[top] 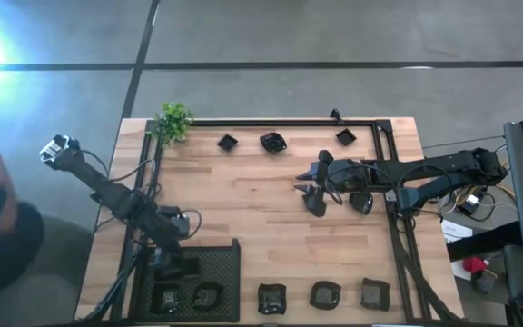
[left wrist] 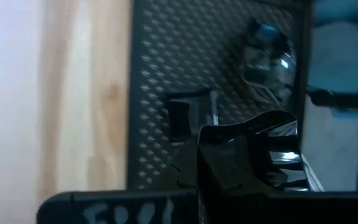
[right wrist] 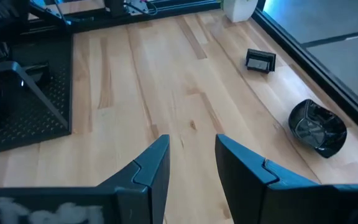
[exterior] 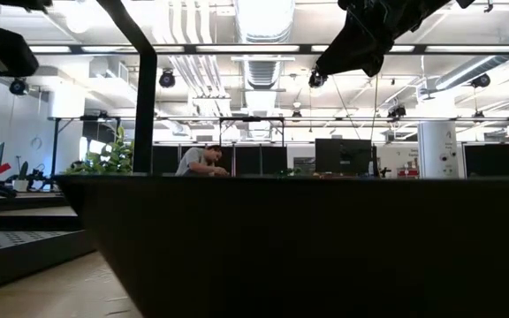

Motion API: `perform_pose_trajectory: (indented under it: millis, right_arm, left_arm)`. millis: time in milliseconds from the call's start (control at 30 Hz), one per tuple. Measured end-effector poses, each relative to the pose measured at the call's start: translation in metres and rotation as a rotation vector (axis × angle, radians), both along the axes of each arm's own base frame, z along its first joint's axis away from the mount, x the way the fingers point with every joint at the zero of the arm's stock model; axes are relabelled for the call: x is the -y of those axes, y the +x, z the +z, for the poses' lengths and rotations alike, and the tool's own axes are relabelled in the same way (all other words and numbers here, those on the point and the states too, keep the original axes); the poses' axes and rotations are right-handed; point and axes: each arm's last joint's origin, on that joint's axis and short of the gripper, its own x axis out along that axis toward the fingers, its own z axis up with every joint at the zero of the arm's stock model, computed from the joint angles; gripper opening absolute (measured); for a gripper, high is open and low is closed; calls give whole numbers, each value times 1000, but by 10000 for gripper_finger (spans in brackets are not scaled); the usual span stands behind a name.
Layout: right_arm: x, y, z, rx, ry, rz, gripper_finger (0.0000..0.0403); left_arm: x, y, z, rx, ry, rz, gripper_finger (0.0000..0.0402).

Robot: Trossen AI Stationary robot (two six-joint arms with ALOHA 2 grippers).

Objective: Pick & Place Mini shaped plates
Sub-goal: Stack the distorted square plate on top of the distorted square plate on the shelf

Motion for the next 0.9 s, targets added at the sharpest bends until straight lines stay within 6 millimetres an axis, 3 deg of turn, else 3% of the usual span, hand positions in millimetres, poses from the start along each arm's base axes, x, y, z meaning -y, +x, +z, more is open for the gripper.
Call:
perform_pose_trajectory:
  millis: [367,600,900]
  right_arm:
    - [-5,3,4,54,86,150,123]
    - [-7,5,9,102,92,201,123]
    - [-7,5,9,103,91,201,123]
  left_arm:
    - [39,0,-5,76,-45,-195,0]
    - [67,4,-20,78,-50,-276,0]
    - [84,12,-37,53,-34,-293,0]
